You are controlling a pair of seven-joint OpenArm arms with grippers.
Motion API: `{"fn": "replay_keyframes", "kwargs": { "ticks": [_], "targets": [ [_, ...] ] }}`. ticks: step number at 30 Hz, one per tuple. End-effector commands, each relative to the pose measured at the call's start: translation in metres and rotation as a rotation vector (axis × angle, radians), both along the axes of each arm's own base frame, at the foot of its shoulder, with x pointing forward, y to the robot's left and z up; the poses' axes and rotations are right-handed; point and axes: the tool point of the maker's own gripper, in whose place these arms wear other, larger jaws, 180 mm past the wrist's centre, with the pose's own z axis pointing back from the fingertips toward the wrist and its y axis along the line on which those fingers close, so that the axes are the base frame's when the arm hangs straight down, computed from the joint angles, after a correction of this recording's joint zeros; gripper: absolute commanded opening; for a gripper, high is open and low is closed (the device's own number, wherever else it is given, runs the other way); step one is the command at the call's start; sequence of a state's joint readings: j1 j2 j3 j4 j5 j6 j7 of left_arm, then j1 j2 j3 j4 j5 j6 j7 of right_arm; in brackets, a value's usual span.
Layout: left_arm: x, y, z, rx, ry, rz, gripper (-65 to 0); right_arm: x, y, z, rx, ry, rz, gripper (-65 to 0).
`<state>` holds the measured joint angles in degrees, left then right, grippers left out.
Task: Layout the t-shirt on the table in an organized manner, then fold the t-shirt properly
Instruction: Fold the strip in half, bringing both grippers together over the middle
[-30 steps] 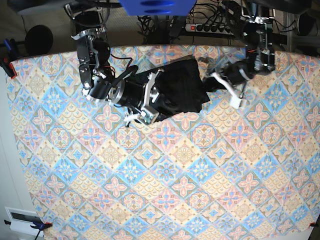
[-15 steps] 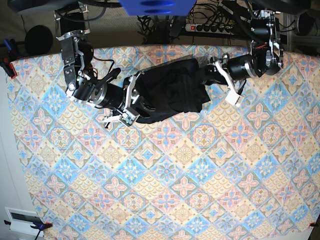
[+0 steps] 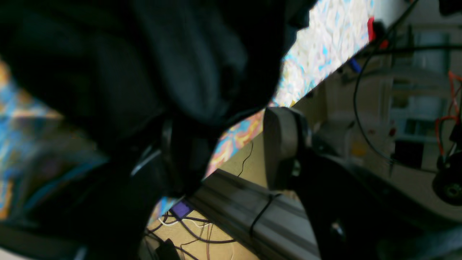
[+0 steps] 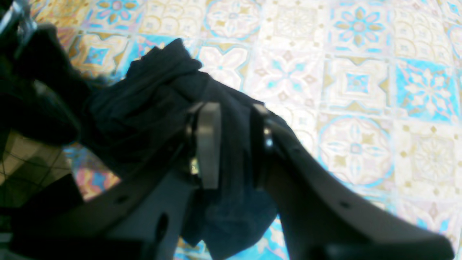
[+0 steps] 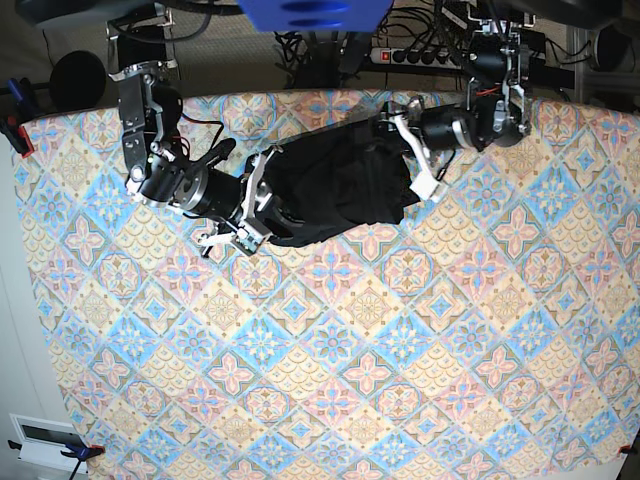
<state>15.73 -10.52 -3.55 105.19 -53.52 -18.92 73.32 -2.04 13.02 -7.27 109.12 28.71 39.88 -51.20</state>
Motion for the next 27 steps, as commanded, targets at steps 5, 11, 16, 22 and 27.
{"fn": "replay_keyframes", "kwargs": {
  "ticks": [5, 11, 16, 22, 27],
  "targets": [
    [0.008, -0.02, 0.007, -0.023, -0.038, -0.001, -33.7, 0.005, 0.003, 0.017, 0.039, -0.048, 0.008, -50.7],
    [0.005, -0.027, 0.001, 0.021, -0.042, -0.04, -39.9, 0.005, 0.003, 0.017, 0.039, -0.048, 0.008, -50.8],
    [0.008, -0.025, 0.003, 0.017, -0.057, -0.028, -65.0, 0.005, 0.004, 0.017, 0.04, -0.049, 0.008, -50.8],
    [0.004, 0.003, 0.024, -0.006, -0.096, 0.036, -65.0, -0.009, -0.005, 0.001, 0.007, 0.0, 0.009, -50.9],
    [-0.005, 0.039, 0.032, -0.03, -0.078, 0.098, -65.0, -0.025, -0.018, -0.017, -0.043, 0.048, 0.02, -50.6]
  ]
}}
